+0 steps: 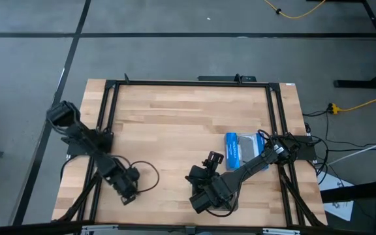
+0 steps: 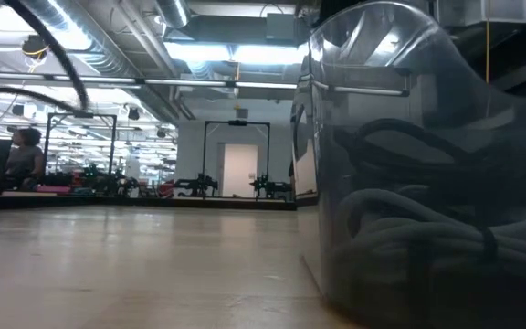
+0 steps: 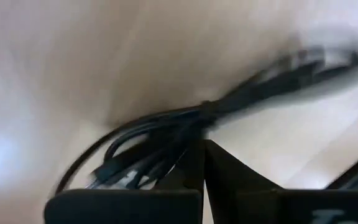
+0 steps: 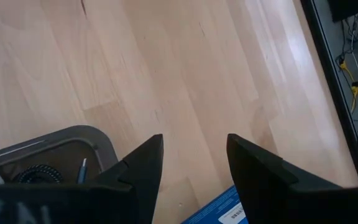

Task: Pick and place USB-C Cables
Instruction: Put the black charger cable into the black bin

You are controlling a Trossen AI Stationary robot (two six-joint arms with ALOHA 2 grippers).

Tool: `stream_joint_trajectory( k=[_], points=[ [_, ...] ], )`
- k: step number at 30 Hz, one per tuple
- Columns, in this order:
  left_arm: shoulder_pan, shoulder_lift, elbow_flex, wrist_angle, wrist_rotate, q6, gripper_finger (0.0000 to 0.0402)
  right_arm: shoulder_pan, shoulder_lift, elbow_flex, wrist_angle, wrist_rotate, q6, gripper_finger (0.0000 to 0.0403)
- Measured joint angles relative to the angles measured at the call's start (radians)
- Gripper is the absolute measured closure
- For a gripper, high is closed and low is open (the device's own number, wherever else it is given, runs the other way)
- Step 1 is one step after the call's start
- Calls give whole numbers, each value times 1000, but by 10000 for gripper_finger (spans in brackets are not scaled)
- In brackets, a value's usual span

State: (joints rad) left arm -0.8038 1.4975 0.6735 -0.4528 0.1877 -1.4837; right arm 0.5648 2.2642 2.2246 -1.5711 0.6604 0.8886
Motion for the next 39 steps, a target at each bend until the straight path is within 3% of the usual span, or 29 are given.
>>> stream_joint_trajectory(
  k=[5,12,16,20,25,29,35,39],
  points=[
    [136,13,1,17,-39,151,402,1,0,0,4,-4,0,221],
    [421,15,6,129,-177,586,402,1,0,0,11,-5,0,221],
    [575,16,101,144,-290,865,401,2,-1,0,22,-5,0,221],
    [652,15,265,74,-279,1062,401,2,-1,0,28,-7,0,221],
    [621,12,434,-497,-239,1032,401,2,-1,0,32,-8,0,221],
    [578,12,384,-667,-194,906,401,2,-1,0,20,-7,0,221],
    [515,50,191,-436,-126,805,401,2,-1,0,14,-7,-1,221],
    [499,72,191,-212,-163,811,401,2,-1,0,13,-7,-4,221]
  ],
)
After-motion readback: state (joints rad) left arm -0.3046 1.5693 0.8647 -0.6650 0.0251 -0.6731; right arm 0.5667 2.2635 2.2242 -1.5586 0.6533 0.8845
